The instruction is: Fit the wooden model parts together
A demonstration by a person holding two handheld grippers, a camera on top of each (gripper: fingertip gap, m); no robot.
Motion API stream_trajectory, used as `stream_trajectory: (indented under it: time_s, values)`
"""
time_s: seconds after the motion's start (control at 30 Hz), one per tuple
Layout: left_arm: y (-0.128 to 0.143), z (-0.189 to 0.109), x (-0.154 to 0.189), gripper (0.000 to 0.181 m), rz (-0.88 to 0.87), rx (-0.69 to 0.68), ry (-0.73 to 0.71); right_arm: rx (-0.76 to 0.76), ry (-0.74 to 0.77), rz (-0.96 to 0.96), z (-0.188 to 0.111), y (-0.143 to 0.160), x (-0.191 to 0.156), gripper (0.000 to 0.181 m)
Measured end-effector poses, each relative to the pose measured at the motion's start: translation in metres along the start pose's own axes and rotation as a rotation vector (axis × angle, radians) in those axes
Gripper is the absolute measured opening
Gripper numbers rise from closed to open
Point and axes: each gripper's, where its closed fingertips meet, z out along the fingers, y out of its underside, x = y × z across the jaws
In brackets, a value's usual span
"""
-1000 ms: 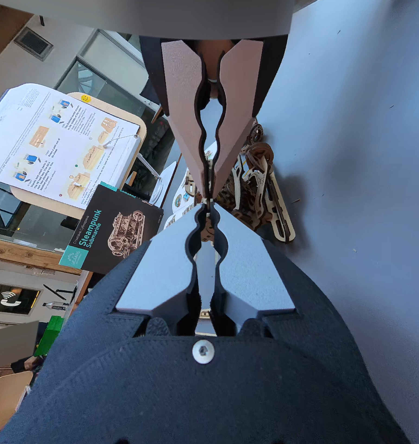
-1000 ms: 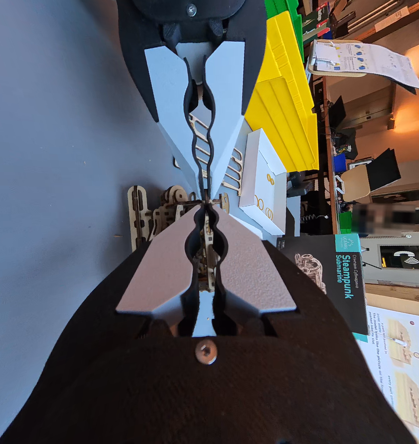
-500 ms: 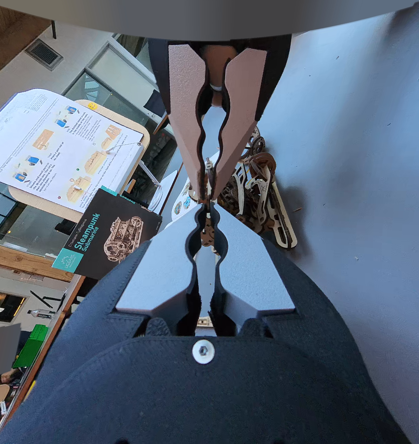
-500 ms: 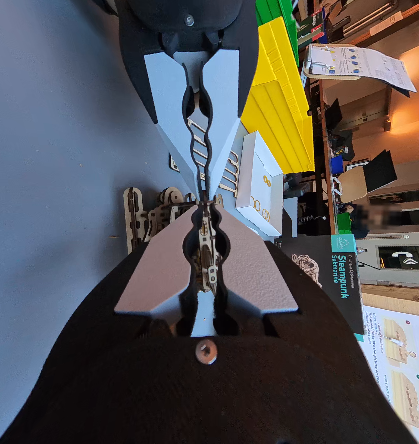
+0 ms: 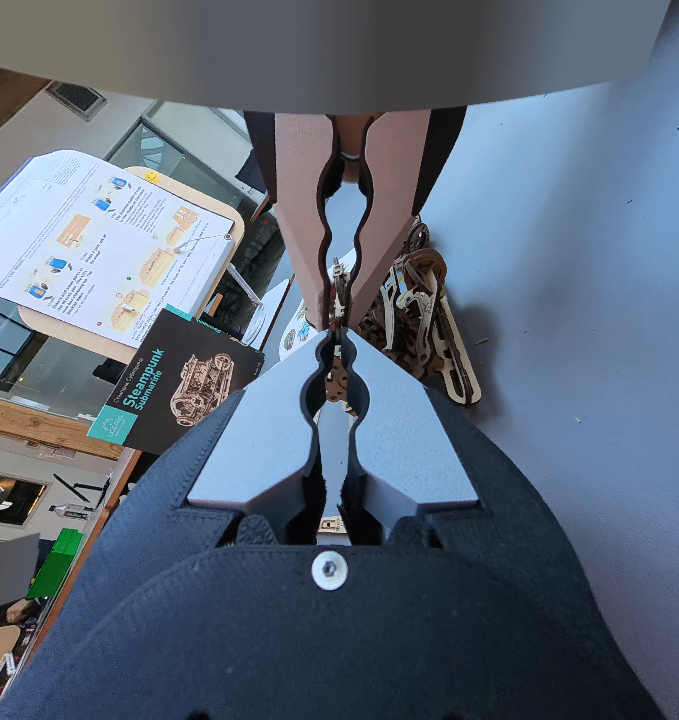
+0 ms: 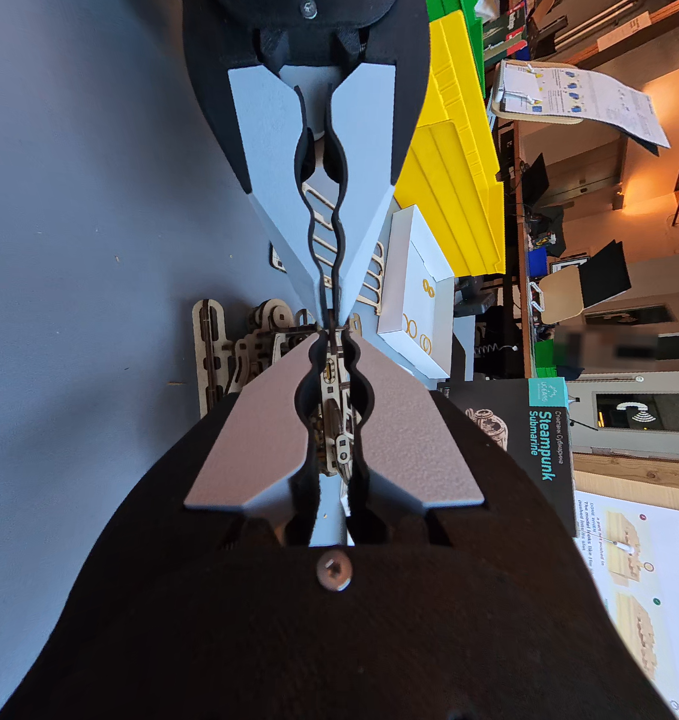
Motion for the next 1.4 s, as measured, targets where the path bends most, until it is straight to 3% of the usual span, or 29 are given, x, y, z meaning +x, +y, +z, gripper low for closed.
stream_trajectory:
  time_s: [0.57, 0.7, 0.83, 1.1, 1.2, 1.4]
  values:
    - [-0.001, -0.001, -0.001, 0.001, -0.014, 0.002, -0.01, -0.002, -0.002, -0.031, -0.004, -0.002, -0.001, 0.001]
    - [-0.002, -0.005, -0.005, 0.006, -0.032, 0.014, -0.071, 0.017, -0.012, -0.01, -0.005, -0.005, -0.001, 0.001]
    - [-0.003, -0.017, -0.015, 0.018, -0.167, 0.058, -0.075, 0.042, -0.062, 0.071, -0.005, -0.004, 0.0, 0.001]
    - [0.014, -0.01, -0.001, 0.005, -0.33, 0.001, 0.053, 0.012, -0.117, 0.089, 0.002, 0.001, -0.005, 0.001]
    - [0.009, -0.011, 0.003, 0.001, -0.481, 0.035, 0.132, 0.01, -0.129, 0.104, 0.002, 0.002, -0.005, 0.001]
    - [0.004, -0.016, -0.008, 0.01, -0.768, 0.086, 0.192, -0.002, -0.144, 0.123, 0.001, 0.004, -0.004, 0.001]
